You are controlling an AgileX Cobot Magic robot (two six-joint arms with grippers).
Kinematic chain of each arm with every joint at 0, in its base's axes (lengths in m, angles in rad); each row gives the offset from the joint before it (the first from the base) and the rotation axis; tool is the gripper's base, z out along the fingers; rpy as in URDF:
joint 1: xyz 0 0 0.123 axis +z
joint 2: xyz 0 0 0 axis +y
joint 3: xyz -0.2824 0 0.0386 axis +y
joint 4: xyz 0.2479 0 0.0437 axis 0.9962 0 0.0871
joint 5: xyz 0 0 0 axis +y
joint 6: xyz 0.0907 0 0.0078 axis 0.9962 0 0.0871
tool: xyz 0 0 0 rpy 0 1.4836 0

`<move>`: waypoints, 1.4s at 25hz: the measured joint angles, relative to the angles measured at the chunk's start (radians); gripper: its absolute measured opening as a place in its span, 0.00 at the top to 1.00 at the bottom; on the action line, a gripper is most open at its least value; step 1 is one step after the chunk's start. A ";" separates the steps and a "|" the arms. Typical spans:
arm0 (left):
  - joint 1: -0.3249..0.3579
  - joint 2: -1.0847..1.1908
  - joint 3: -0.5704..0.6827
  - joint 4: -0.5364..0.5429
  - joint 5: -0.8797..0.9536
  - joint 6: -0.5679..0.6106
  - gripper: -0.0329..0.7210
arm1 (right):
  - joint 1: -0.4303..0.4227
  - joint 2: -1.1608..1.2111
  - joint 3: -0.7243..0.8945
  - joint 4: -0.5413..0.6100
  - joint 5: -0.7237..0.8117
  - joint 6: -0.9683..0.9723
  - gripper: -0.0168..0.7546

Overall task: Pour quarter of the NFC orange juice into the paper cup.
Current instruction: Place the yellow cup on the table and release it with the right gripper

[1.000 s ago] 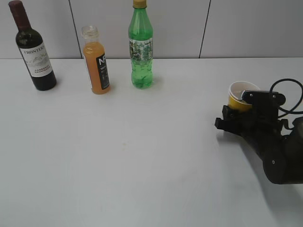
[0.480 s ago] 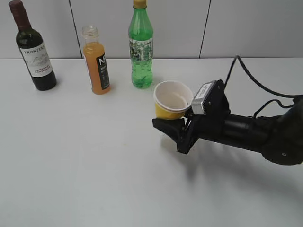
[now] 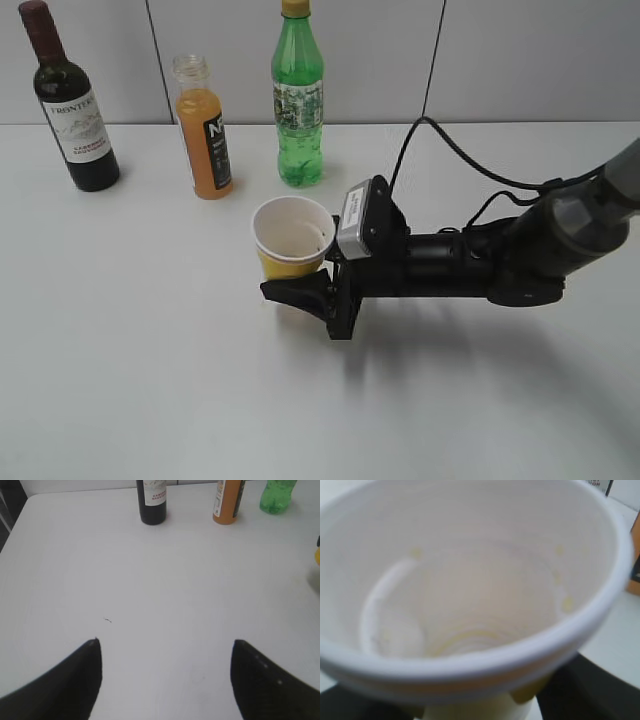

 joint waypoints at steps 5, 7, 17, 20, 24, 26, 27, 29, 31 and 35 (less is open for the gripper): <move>0.000 0.000 0.000 0.000 0.000 0.000 0.18 | 0.009 0.025 -0.025 -0.008 0.062 0.030 0.35; 0.000 0.000 0.000 0.001 0.000 0.000 0.18 | 0.009 0.026 -0.025 -0.013 0.088 0.040 0.35; 0.000 0.000 0.000 0.001 0.000 0.000 0.18 | 0.010 0.029 -0.081 -0.091 0.251 0.194 0.29; 0.000 0.000 0.000 0.001 0.000 0.000 0.18 | 0.010 0.029 -0.128 -0.238 0.280 0.343 0.29; 0.000 0.000 0.000 0.001 0.000 0.000 0.18 | 0.010 0.028 -0.160 -0.344 0.287 0.456 0.28; 0.000 0.000 0.000 0.001 0.000 0.000 0.18 | 0.010 0.020 -0.161 -0.365 0.304 0.481 0.28; 0.000 0.000 0.000 0.001 0.000 0.000 0.18 | 0.010 0.013 -0.161 -0.377 0.321 0.491 0.27; 0.000 0.000 0.000 0.001 0.000 0.000 0.18 | 0.010 -0.005 -0.161 -0.405 0.361 0.518 0.22; 0.000 0.000 0.000 0.001 0.000 0.000 0.18 | 0.010 -0.028 -0.161 -0.459 0.399 0.557 0.20; 0.000 0.000 0.000 0.001 0.000 0.000 0.18 | 0.010 -0.073 -0.161 -0.650 0.455 0.710 0.19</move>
